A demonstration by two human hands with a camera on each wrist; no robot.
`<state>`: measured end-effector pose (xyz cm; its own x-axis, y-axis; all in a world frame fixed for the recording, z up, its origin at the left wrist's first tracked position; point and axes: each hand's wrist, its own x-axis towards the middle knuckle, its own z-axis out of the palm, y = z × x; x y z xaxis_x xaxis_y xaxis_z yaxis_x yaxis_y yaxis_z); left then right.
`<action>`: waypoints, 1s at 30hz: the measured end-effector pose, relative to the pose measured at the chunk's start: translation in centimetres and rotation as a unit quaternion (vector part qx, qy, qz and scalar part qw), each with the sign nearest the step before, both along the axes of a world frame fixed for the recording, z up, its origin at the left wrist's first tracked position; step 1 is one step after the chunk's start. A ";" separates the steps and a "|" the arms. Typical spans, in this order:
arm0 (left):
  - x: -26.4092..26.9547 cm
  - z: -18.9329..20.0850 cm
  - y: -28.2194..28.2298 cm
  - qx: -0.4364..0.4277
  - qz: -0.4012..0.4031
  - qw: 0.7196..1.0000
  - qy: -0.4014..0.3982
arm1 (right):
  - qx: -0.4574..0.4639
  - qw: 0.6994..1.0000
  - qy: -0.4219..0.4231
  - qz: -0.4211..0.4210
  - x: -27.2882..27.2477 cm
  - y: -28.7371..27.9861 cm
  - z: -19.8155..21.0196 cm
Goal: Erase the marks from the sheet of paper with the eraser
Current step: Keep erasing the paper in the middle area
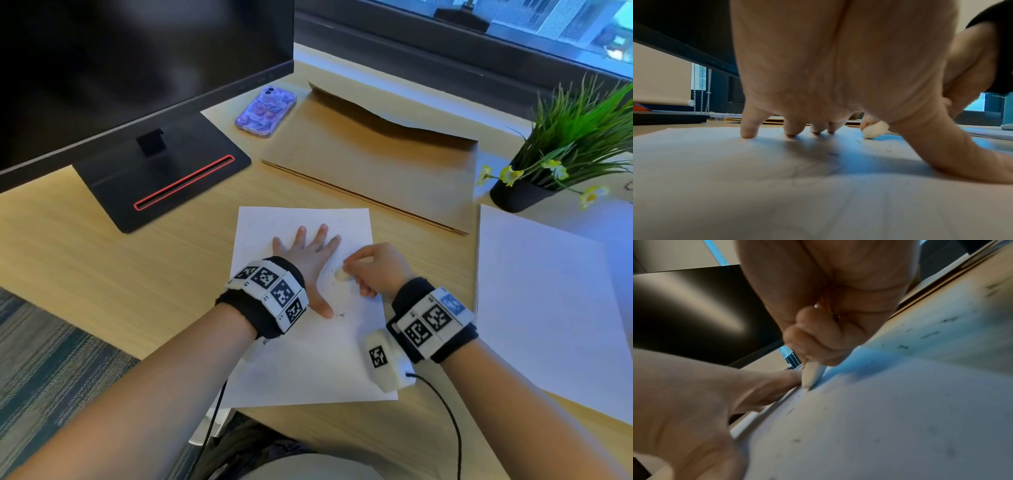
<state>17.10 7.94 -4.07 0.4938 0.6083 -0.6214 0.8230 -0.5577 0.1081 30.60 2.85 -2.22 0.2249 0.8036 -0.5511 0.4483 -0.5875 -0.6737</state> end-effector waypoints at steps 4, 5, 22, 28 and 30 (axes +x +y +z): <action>0.0 0.0 0.0 -0.004 0.012 1.000 -0.008 | 0.025 1.000 -0.006 -0.015 -0.4 -0.2 -0.2; 0.0 -0.1 0.0 -0.004 0.012 1.000 -0.006 | 0.012 1.000 -0.005 0.014 -0.7 -0.8 -0.2; 0.0 -0.2 0.1 -0.006 0.017 1.000 -0.011 | 0.006 0.999 -0.009 0.036 0.0 0.3 -0.2; 0.1 -0.3 0.1 -0.009 0.019 1.000 -0.009 | -0.018 0.996 -0.017 0.086 -0.9 -0.7 0.2; 0.1 -0.3 0.0 -0.004 0.016 1.000 -0.004 | -0.039 0.991 -0.010 0.129 -0.8 -1.0 0.3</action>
<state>17.20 7.99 -4.36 0.4787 0.6194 -0.6223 0.8399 -0.5295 0.1191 29.76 1.83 -1.90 0.0287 0.7906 -0.6117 0.6038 -0.5014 -0.6197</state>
